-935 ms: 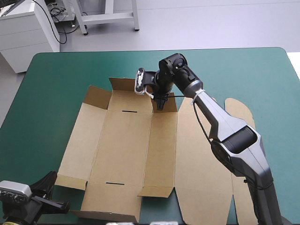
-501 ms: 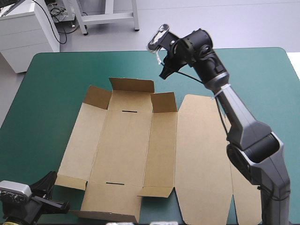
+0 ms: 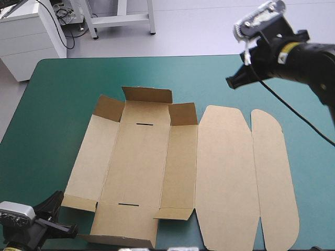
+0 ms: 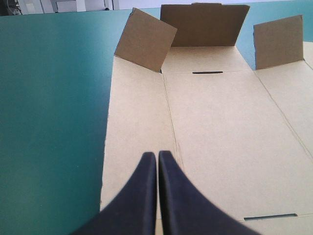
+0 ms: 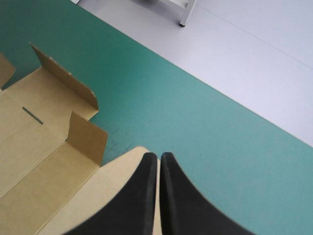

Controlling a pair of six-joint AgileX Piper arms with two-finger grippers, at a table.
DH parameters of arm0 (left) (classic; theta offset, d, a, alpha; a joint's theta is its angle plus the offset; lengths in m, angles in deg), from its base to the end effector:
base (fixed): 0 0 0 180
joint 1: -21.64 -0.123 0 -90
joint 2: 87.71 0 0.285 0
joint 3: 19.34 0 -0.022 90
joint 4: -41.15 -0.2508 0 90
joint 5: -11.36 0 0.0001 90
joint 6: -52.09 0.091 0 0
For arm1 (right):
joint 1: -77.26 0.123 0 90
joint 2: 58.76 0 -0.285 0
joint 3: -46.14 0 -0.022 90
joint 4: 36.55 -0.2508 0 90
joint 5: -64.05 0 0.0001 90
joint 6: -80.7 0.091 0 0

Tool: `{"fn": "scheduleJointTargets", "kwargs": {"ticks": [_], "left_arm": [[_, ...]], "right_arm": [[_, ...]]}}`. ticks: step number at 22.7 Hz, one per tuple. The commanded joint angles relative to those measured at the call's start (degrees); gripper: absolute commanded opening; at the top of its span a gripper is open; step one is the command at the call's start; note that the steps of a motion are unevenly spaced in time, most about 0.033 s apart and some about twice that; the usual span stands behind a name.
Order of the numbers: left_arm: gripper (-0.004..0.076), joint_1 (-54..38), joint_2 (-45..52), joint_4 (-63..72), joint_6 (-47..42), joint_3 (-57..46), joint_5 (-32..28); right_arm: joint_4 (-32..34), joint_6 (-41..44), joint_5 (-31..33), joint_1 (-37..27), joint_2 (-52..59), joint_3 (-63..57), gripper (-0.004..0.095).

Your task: Fold the box

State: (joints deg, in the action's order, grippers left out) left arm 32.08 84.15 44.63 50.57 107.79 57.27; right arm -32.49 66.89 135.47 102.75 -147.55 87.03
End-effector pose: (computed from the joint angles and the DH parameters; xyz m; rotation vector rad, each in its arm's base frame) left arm 0.0126 -0.0064 0.2777 0.1362 1.8654 -0.2141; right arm 0.2233 0.0997 0.5479 -0.6833 1.9654 0.0407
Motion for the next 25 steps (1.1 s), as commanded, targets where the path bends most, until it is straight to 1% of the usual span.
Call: {"fn": "scheduleJointTargets", "kwargs": {"ticks": [1, 2, 3, 4, 6, 8, 10, 12, 14, 18, 20, 23, 25], "left_arm": [[-0.0008, 0.03, -0.85, 0.29, 0.11, 1.11, -4.07], [-0.0008, 0.03, -0.85, 0.29, 0.11, 1.11, -4.07], [-0.0008, 0.03, -0.85, 0.29, 0.11, 1.11, -4.07], [-0.0008, 0.03, -0.85, 0.29, 0.11, 1.11, -4.07], [-0.0008, 0.03, -0.85, 0.39, 0.11, 1.11, -4.07], [-0.0008, 0.03, -0.85, 0.39, 0.11, 1.11, -4.07], [-0.0008, 0.03, -0.85, 0.39, 0.11, 1.11, -4.07], [-0.0008, 0.03, -0.85, 0.39, 0.11, 1.11, -4.07], [-0.0008, 0.03, -0.85, 0.39, 0.11, 1.11, -4.07], [-0.0008, 0.03, -0.85, 0.39, 0.11, 1.11, -4.07], [0.0000, 0.03, -0.85, 0.39, 0.11, 1.11, -4.07], [0.0043, 0.03, -0.85, 0.39, 0.24, 1.11, -4.07], [0.0102, 0.03, -0.85, 0.39, 0.47, 1.11, -4.07]], "right_arm": [[0.27, 1.95, -0.93, -0.34, 15.24, -14.31, -0.0015], [0.27, 2.60, -2.32, -0.34, 17.99, -17.69, -0.0015], [0.27, 4.22, -7.45, -0.34, 25.13, -26.46, -0.0015], [0.27, 5.03, -10.08, -0.34, 28.11, -30.10, -0.0015], [0.27, 9.62, -23.10, -0.34, 42.13, -47.91, -0.0014], [0.27, 11.96, -29.20, -0.34, 51.54, -60.63, -0.0014], [0.79, 15.14, -32.30, -0.34, 59.97, -72.54, -0.0014], [2.54, 19.56, -33.05, -0.34, 65.58, -80.87, -0.0014], [2.86, 19.82, -34.41, -0.34, 69.41, -86.33, -0.0014], [2.73, 19.90, -34.52, -0.34, 72.38, -90.61, -0.0014], [1.64, 20.05, -34.18, -0.34, 73.30, -91.69, -0.0014], [1.10, 20.05, -33.89, -0.34, 74.71, -93.08, -0.0014], [1.31, 20.05, -33.79, -0.34, 75.40, -93.61, -0.0014]]}}
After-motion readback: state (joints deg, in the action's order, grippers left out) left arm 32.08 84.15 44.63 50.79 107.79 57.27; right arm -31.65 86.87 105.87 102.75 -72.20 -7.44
